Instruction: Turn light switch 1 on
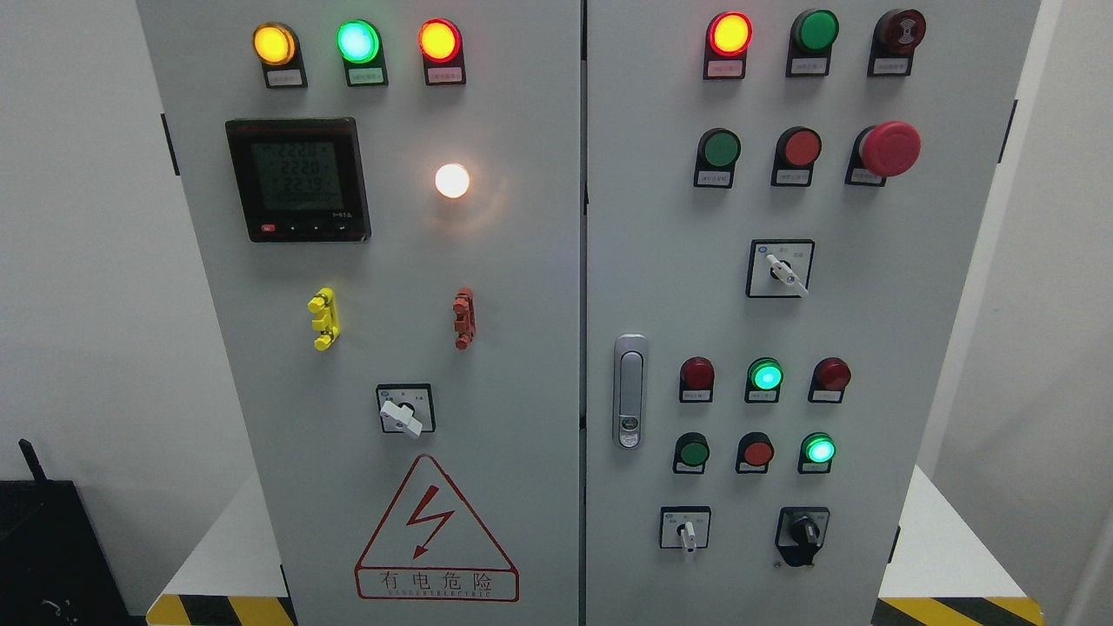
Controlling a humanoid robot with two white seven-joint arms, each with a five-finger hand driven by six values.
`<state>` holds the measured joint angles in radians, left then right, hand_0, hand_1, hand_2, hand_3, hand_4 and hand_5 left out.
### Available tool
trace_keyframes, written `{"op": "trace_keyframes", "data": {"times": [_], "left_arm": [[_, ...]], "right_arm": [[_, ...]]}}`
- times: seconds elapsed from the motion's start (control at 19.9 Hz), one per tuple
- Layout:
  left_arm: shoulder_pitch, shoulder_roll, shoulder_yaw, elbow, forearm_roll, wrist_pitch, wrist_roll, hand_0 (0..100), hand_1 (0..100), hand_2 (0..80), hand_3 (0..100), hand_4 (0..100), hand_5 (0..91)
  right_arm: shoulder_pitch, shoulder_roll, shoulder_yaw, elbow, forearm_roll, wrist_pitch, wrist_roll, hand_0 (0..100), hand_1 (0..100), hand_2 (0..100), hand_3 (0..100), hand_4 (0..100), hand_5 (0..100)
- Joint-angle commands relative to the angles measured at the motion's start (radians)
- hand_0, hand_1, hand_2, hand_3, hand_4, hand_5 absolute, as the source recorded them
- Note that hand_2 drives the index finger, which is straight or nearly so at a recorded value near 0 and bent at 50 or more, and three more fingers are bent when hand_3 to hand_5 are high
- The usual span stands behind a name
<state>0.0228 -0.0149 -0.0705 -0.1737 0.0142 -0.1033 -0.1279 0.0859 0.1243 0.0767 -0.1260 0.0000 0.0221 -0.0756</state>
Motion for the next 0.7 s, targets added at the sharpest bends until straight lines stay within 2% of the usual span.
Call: {"op": "trace_keyframes", "data": {"times": [0.0,0.4,0.65], "left_arm": [[0.002,-0.042,0.001,0.284,0.006,0.008,0.008,16,0,0.0,0,0,0.0],[0.002,-0.069,-0.002,0.257,0.0,0.008,0.045,15,0,0.0,0,0,0.0],[-0.001,-0.071,-0.003,0.253,0.001,0.001,0.05,15,0,0.0,0,0,0.0]], "right_arm": [[0.0,0.0,0.0,0.0,-0.025,-0.001,0.0,0,0,0,0,0,0],[0.0,0.0,0.0,0.0,-0.025,-0.001,0.0,0,0,0,0,0,0],[0.0,0.0,0.0,0.0,-0.025,-0.002,0.0,0,0,0,0,0,0]]}}
